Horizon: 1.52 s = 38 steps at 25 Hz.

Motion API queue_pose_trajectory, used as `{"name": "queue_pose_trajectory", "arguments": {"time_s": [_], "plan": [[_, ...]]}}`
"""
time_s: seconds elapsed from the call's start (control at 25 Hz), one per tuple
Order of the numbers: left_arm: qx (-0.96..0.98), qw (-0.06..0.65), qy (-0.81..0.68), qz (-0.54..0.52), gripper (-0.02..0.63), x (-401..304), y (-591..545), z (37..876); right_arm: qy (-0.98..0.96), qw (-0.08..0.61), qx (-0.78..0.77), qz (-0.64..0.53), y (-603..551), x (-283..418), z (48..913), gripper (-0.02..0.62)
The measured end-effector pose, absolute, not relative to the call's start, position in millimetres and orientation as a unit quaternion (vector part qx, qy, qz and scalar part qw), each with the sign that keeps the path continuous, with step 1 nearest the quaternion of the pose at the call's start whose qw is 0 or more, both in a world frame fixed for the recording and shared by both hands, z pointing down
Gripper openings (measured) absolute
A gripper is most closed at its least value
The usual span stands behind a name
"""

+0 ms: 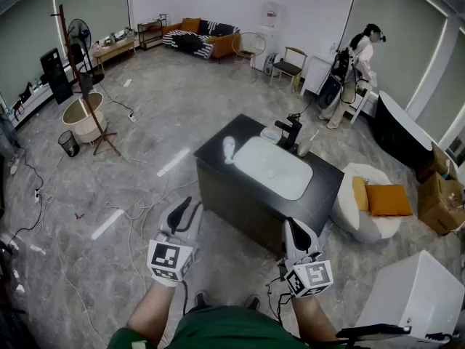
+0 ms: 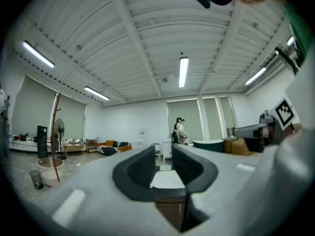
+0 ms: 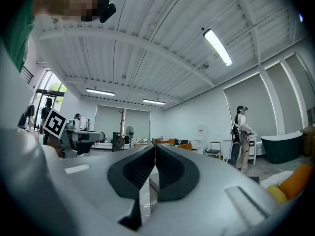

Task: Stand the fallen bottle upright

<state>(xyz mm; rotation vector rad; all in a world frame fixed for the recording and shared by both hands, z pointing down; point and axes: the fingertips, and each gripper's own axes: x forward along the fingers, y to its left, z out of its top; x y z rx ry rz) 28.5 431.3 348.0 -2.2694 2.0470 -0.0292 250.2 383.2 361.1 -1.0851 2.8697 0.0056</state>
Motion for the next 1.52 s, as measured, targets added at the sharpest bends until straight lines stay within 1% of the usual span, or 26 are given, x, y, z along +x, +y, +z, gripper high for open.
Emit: {"name": "queue_pose_trajectory", "arguments": {"time_s": [0.24, 0.44, 0.64, 0.88, 0.92, 1.04, 1.28, 1.52], "plan": [[-0.747, 0.044, 0.664, -0.009, 0.103, -1, 443, 351, 0.930, 0.038, -0.365, 0.001, 395, 225, 361, 0.004], [-0.753, 0.052, 0.656, -0.007, 0.103, -34, 450, 348, 0.920, 0.052, -0.389, 0.000, 400, 200, 359, 0.005], [-0.763, 0.062, 0.643, 0.002, 0.118, -64, 448, 346, 0.903, 0.052, -0.426, 0.008, 399, 182, 359, 0.009], [-0.774, 0.049, 0.631, 0.008, 0.150, -83, 437, 358, 0.894, 0.040, -0.446, 0.007, 398, 174, 367, 0.083], [-0.775, 0.044, 0.630, 0.010, 0.154, -85, 432, 361, 0.893, 0.036, -0.448, 0.005, 394, 172, 368, 0.098], [-0.776, 0.034, 0.629, 0.012, 0.170, -93, 412, 368, 0.893, 0.027, -0.450, -0.003, 375, 163, 371, 0.109], [-0.772, 0.028, 0.635, -0.008, 0.196, -104, 366, 376, 0.902, 0.032, -0.430, -0.021, 319, 143, 378, 0.109], [-0.757, 0.032, 0.653, -0.017, 0.199, -109, 294, 373, 0.915, 0.040, -0.401, -0.026, 238, 132, 381, 0.109]]}}
